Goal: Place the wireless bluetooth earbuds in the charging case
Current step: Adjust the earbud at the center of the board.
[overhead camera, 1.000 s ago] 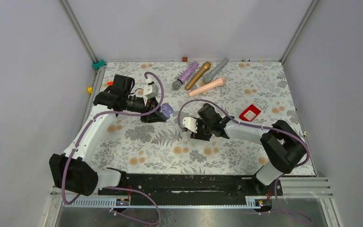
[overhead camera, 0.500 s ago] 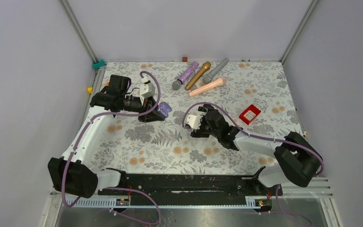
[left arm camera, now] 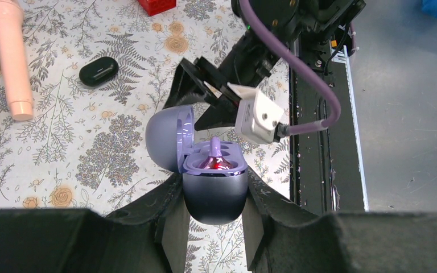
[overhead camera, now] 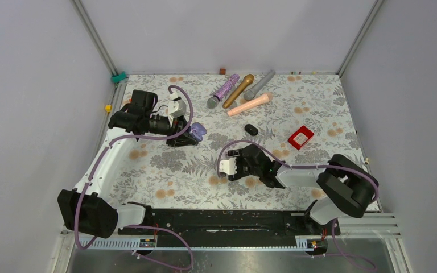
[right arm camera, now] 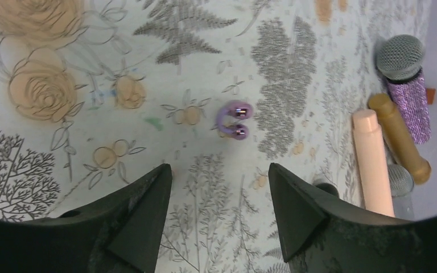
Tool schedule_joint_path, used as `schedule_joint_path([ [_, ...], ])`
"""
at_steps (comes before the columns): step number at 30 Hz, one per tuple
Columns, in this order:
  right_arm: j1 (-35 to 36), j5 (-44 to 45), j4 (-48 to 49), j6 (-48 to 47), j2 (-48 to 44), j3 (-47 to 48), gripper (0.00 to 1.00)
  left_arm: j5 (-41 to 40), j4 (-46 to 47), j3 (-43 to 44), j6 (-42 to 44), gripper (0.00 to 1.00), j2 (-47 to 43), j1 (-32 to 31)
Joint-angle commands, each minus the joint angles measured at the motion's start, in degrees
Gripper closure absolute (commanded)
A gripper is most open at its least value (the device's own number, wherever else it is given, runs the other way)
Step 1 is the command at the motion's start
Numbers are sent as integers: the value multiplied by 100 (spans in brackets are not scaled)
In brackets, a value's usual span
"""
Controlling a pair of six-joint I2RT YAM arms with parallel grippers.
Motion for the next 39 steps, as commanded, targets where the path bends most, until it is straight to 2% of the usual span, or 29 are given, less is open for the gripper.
schedule_joint_path([
  [1, 106, -267, 1330, -844, 447, -339, 31, 267, 154, -8, 51, 100, -151, 38],
  [5, 114, -436, 2228, -1317, 856, -515, 46, 267, 154, -8, 45, 100, -174, 51],
  [10, 107, -708, 1946, -1259, 1078, -299, 60, 266, 160, -12, 45, 100, -215, 67],
  [21, 105, -629, 1277, -1015, 1344, 194, 57, 293, 158, -15, 54, 100, -249, 101],
  [26, 107, -597, 938, -929, 1315, 319, 65, 311, 159, -25, 62, 100, -253, 119],
  [39, 49, -437, 94, -717, 1397, 810, 63, 352, 158, -34, 72, 100, -268, 153],
])
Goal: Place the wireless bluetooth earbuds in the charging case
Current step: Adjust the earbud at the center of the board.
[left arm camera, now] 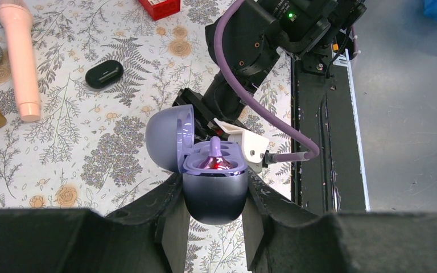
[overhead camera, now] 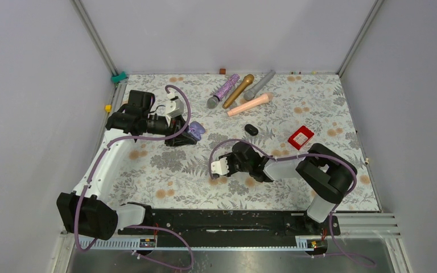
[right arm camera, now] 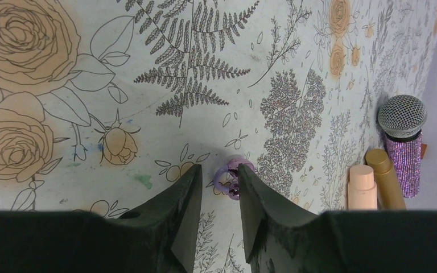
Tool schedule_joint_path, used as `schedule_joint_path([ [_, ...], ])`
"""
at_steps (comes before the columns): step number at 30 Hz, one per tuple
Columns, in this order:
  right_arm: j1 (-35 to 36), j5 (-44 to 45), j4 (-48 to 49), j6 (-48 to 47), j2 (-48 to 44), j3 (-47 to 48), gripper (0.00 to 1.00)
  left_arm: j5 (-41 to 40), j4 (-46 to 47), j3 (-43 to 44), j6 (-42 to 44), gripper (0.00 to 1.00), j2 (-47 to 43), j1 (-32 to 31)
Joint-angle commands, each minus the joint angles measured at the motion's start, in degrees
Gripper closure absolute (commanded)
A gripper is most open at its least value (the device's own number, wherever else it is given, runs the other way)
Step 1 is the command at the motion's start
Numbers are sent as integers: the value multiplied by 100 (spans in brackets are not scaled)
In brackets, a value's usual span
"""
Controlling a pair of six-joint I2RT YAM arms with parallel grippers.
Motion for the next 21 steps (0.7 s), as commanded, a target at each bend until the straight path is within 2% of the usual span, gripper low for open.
schedule_joint_path([
  [1, -23, -30, -497, 214, 81, 322, 64, 281, 160, -30, 73, 100, -176, 48],
  [21, -223, 240, -438, 418, 278, 554, 67, 353, 159, -47, 86, 100, -168, 109],
])
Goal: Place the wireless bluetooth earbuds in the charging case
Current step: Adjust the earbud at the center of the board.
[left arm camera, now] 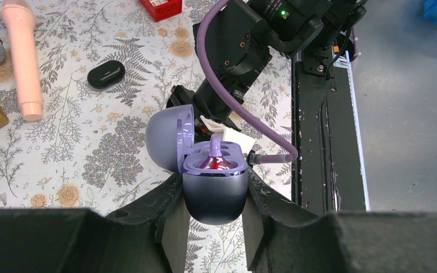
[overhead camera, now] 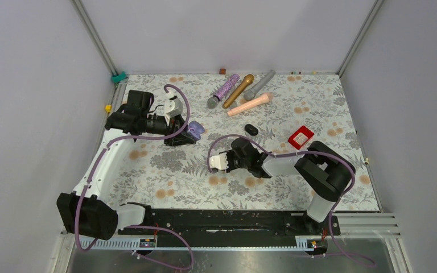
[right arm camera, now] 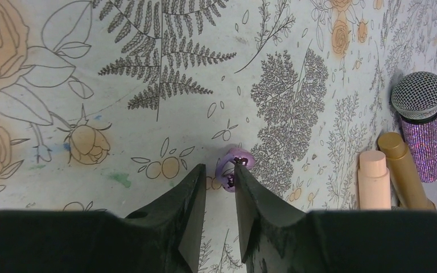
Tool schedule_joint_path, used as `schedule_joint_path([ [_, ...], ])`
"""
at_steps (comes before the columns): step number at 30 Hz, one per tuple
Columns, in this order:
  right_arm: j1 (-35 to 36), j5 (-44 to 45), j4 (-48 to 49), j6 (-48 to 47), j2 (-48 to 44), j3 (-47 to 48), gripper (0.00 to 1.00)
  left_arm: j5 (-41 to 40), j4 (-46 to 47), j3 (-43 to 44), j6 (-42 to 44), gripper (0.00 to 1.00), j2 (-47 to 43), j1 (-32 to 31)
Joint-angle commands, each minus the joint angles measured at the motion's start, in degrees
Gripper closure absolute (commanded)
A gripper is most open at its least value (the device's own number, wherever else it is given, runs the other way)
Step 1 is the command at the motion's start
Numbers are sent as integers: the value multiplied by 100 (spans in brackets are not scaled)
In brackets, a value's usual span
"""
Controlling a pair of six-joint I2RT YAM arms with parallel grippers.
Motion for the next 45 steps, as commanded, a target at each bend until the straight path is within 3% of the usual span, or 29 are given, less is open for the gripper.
schedule_joint_path([
  [1, -48, 209, 32, 132, 191, 241, 68, 298, 158, -46, 87, 100, -161, 52],
  [15, -48, 459, 389, 198, 365, 370, 83, 329, 159, -51, 79, 100, -142, 55],
  [25, -77, 604, 243, 273, 153, 333, 73, 356, 155, -46, 85, 100, -138, 66],
  [31, -174, 615, 192, 227, 102, 317, 74, 363, 161, -49, 80, 100, -154, 66],
  [45, -290, 721, -86, 242, 10, 461, 90, 381, 161, -39, 82, 100, -135, 79],
])
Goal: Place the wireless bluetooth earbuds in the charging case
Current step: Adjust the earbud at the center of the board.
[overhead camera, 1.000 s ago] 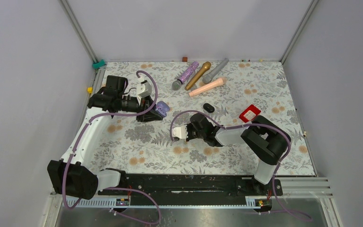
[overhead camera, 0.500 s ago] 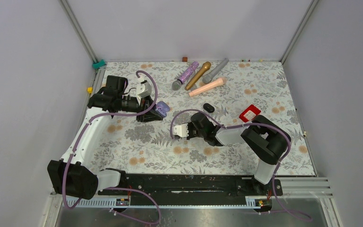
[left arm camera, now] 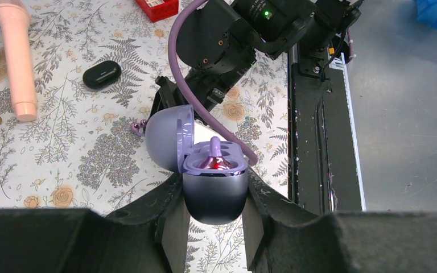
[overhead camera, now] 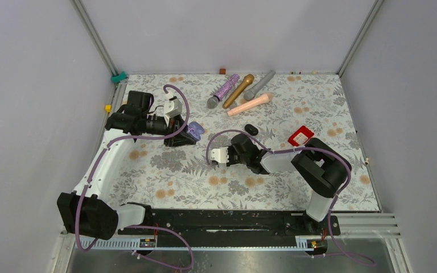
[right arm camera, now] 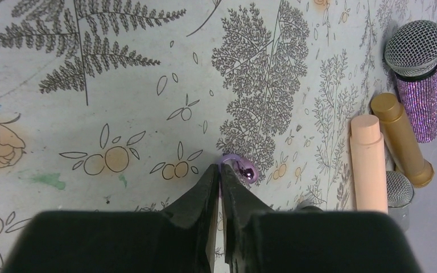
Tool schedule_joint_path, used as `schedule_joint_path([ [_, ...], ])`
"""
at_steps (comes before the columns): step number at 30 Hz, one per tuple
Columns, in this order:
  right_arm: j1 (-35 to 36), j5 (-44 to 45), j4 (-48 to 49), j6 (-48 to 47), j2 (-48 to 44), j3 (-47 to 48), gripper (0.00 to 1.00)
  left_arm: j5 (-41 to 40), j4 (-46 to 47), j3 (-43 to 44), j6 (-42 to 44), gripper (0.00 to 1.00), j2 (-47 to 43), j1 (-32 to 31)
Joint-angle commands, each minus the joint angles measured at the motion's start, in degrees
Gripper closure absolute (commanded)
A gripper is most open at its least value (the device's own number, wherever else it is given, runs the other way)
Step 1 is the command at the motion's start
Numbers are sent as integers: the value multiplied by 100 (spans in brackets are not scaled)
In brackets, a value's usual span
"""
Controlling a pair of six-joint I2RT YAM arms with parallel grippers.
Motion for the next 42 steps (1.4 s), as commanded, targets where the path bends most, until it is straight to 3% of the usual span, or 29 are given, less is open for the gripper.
schedule_joint_path([
  [1, -127, 28, -187, 157, -369, 209, 90, 287, 155, 27, 79, 100, -133, 41],
  [11, -794, -1688, -1855, 1439, -1674, 767, 91, 377, 157, 25, 61, 100, -17, 41],
  [18, -745, -1618, -2669, 1917, -1507, 1201, 82, 411, 156, 48, 22, 100, 67, 36],
  [22, -512, -1221, -2604, 1532, -1129, 1161, 67, 398, 158, 56, 14, 100, 58, 40],
  [26, -287, -737, -1433, 904, -887, 538, 54, 398, 159, 60, 14, 100, 67, 35],
  [32, -93, -231, -722, 688, -478, 403, 52, 408, 159, 49, 26, 100, 48, 36],
  [42, -54, -128, -992, 354, -204, 640, 52, 399, 157, 44, 34, 100, -40, 36],
])
